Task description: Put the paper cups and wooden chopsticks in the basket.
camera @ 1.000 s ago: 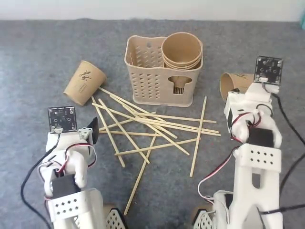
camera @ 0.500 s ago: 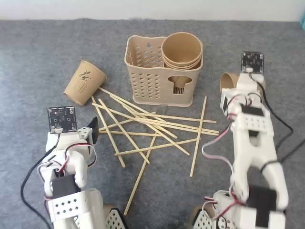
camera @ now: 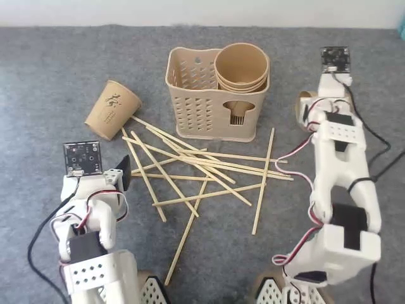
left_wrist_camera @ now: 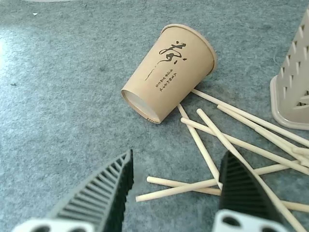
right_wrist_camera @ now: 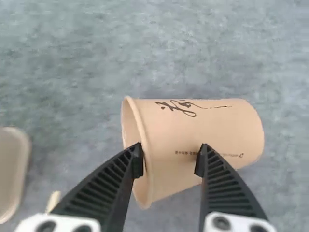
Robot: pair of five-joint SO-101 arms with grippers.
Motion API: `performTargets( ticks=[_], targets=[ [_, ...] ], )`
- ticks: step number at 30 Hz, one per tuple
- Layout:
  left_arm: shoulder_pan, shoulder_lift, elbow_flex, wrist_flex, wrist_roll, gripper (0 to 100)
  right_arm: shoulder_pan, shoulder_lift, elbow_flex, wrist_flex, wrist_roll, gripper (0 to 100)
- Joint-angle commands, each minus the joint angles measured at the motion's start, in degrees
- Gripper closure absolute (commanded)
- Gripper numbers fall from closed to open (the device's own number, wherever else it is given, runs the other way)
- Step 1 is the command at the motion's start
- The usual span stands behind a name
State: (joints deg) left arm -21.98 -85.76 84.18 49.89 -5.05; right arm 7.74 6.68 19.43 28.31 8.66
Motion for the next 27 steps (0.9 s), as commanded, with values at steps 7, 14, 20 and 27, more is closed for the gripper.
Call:
performTargets(
  ticks=[7,14,20,27],
  targets=[
    [0.62,-0.79,-0.31,-1.58,0.18,73,10.59,7.08,-12.31,0.22,3.25,98.0],
    [0.62,-0.79,-0.31,-1.58,0.18,73,14.81,7.25,-17.93,5.32,2.73,99.0],
    [0.62,-0.79,-0.31,-1.58,0.18,73,18.95,7.87,-24.88,10.95,-2.29,99.0],
    [0.7,-0.79,-0.04,-1.58,0.35,73,18.07,7.43,-34.37,28.35,-5.63,99.0]
  ],
)
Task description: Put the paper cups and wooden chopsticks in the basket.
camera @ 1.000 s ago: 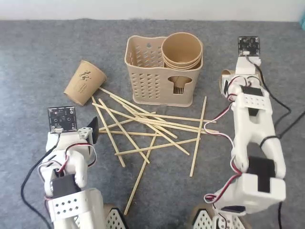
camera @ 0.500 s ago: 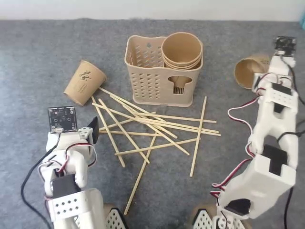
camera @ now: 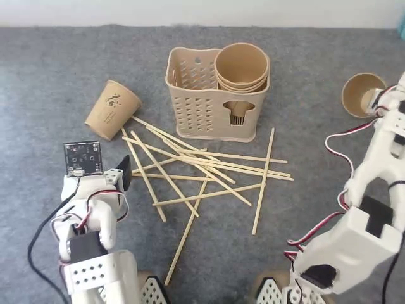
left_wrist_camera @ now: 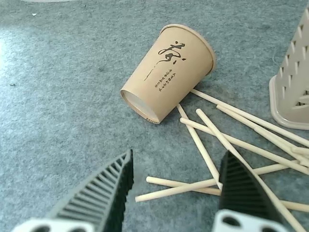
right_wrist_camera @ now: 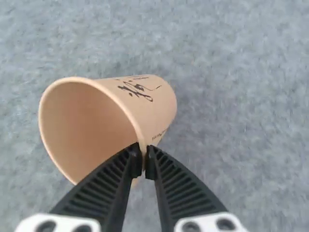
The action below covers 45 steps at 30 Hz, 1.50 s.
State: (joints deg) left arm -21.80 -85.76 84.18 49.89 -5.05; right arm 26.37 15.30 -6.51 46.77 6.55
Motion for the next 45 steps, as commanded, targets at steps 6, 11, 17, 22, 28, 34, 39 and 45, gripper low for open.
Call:
performTargets(
  ticks=[6,11,17,22,28,34,39,45],
  targets=[
    [0.53,-0.79,0.13,-1.58,0.35,73,-2.86,-0.75,-23.38,28.53,-8.0,99.0],
    [0.53,-0.79,0.13,-1.58,0.35,73,-5.85,-1.27,-32.53,38.9,-11.43,99.0],
    [0.53,-0.79,0.13,-1.58,0.35,73,-9.98,-1.36,-45.71,46.11,-18.29,99.0],
    [0.53,-0.79,0.13,-1.58,0.35,73,-15.43,-1.36,-60.66,52.09,-24.09,99.0],
    [0.53,-0.79,0.22,-1.58,0.26,73,-24.92,-1.36,-76.22,55.78,-29.36,99.0],
    [0.53,-0.79,0.31,-2.29,0.18,73,-35.21,-2.68,-81.14,55.78,-30.68,99.0],
    [0.53,-0.79,1.19,-3.87,0.18,73,-41.89,-9.27,-74.46,55.87,-30.15,99.0],
    [0.53,-0.79,1.19,-3.87,0.09,73,-45.85,-22.11,-55.65,55.6,-26.11,99.0]
  ],
)
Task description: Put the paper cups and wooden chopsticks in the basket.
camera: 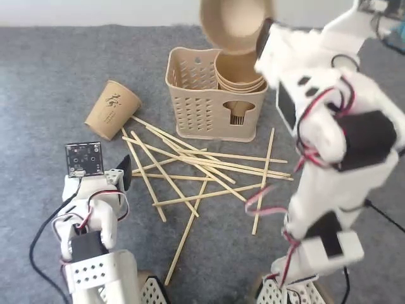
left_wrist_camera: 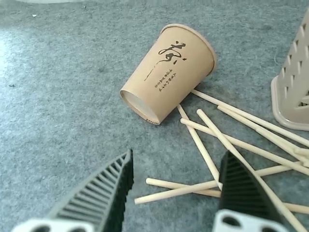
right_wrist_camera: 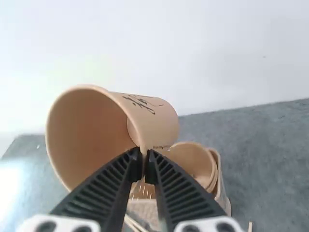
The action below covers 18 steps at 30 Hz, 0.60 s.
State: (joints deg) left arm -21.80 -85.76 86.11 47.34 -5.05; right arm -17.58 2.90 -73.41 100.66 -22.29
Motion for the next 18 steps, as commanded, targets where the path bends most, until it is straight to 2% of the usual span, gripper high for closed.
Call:
performTargets(
  ticks=[1,8,18],
  targets=[
    [0.53,-0.79,-0.75,-1.32,0.09,73,-1.98,-11.3,13.98,1.45,2.73,99.0],
    [0.53,-0.79,-0.75,-1.23,0.09,73,-1.63,-13.85,22.51,0.13,3.78,99.0],
    [0.53,-0.79,-0.75,-1.05,0.09,73,-0.04,-8.57,23.38,-6.11,6.33,99.0]
  ],
)
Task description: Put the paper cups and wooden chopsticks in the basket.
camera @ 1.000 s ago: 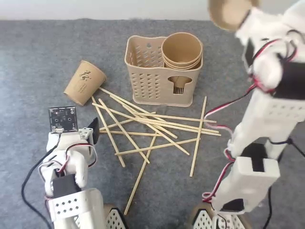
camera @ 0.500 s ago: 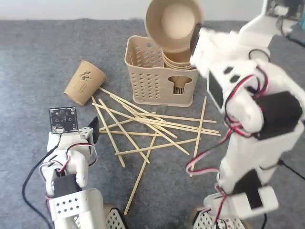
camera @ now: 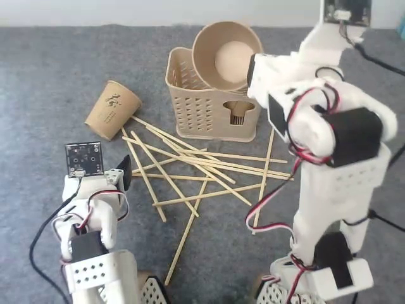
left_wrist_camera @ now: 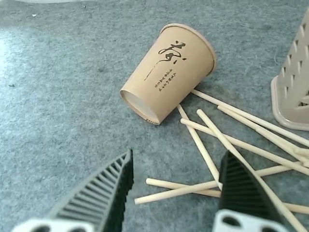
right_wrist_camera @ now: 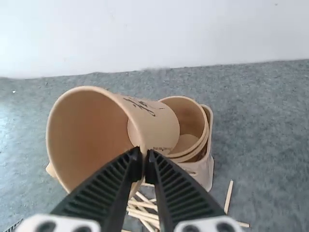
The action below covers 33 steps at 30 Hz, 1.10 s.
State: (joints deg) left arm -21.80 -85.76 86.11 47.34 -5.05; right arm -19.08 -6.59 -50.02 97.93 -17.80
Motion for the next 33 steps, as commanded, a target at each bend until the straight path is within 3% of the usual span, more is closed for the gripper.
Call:
performTargets(
  ticks=[1,19,26,33],
  targets=[
    [0.53,-0.79,-0.75,-1.05,0.09,73,2.24,1.54,0.0,-3.82,1.85,99.0],
    [0.53,-0.79,-0.75,-1.23,0.09,73,5.32,9.63,-0.26,-3.82,1.76,98.1],
    [0.44,-0.79,-0.75,-1.23,0.09,73,5.23,11.3,-0.35,-4.44,1.32,80.0],
    [0.35,-0.79,-0.75,-1.32,0.09,73,5.49,3.38,-0.35,-2.33,1.58,78.9]
  ],
)
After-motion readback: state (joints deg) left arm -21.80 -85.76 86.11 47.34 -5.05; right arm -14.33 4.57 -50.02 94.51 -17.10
